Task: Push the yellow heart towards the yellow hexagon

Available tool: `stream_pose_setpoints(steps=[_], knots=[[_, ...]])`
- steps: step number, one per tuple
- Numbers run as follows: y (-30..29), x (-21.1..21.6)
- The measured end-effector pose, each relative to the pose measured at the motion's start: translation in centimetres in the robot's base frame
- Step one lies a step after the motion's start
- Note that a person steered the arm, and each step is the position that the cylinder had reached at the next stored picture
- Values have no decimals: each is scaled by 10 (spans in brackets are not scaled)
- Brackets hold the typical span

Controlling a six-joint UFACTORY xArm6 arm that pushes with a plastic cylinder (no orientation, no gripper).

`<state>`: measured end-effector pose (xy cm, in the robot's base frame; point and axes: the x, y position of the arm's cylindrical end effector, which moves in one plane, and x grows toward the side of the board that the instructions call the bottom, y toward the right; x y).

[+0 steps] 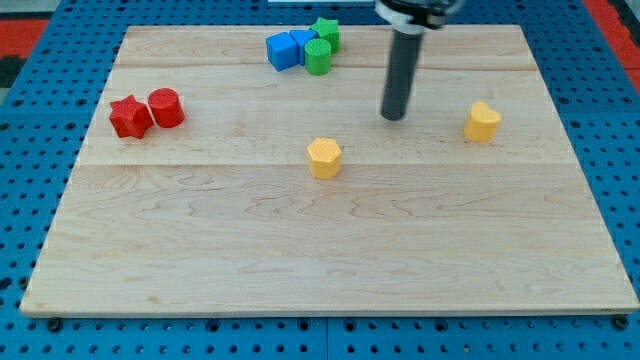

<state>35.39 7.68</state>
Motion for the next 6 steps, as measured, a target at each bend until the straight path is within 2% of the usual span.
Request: stream_pose_setpoints(steps=[1, 2, 3, 4, 5, 6], knots=[[107, -15], [203, -3], [139, 20], [112, 25], [186, 113], [86, 184]])
